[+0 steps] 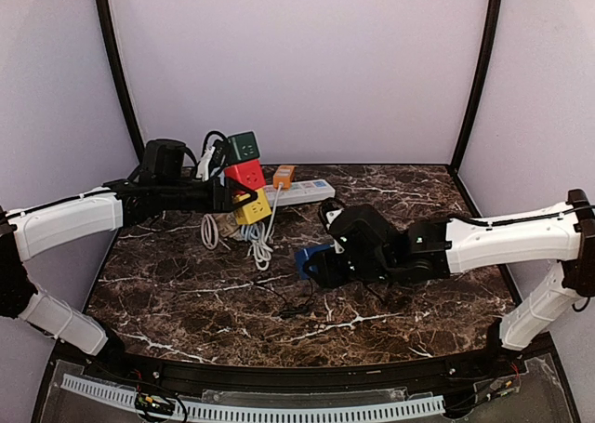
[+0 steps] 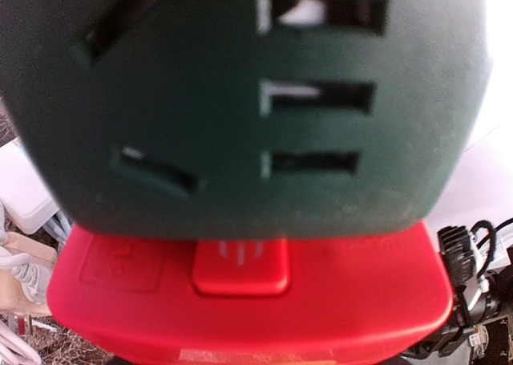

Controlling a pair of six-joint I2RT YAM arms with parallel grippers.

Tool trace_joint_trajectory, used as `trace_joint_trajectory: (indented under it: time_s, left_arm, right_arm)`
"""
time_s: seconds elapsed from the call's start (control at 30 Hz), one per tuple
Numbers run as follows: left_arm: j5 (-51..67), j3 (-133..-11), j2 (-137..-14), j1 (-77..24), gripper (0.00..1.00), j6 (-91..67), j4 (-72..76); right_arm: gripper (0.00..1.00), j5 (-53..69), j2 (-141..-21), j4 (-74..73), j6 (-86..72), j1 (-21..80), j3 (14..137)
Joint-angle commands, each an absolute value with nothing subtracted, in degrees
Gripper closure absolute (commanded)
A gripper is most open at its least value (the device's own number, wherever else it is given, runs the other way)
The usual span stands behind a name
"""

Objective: Pull the plug off the socket
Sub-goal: Remove the plug from the socket, then place the socket at the center of the board.

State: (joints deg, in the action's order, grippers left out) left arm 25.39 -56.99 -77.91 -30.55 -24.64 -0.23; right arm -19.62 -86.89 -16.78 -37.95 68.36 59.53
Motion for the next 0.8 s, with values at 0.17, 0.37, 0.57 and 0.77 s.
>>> trace_joint_trajectory:
  time_s: [0.17, 0.37, 0.57, 0.77]
  left_arm:
    - [26.78, -49.24, -70.2, -30.76, 0.99, -28.39, 2.53]
    - [27.16, -36.87, -61.02, -30.76, 0.99, -35.58, 0.84]
    - [26.1, -25.76, -51.03, -30.74, 0.99, -42.49, -2.03]
    - [25.25, -18.15, -45.93, -30.74, 0.99, -47.26, -2.34]
  right_arm:
    - [1.0, -18.73, -75.12, -14.59, -33.37, 66.27, 56.63]
    - [1.0, -17.75, -69.53, -14.59, -32.48, 64.02, 52.76]
    - [1.0, -16.98, -67.2, -13.9, -31.8, 63.9, 51.54]
    - [1.0, -14.66, -67.06, -12.33, -30.28, 63.86, 51.74]
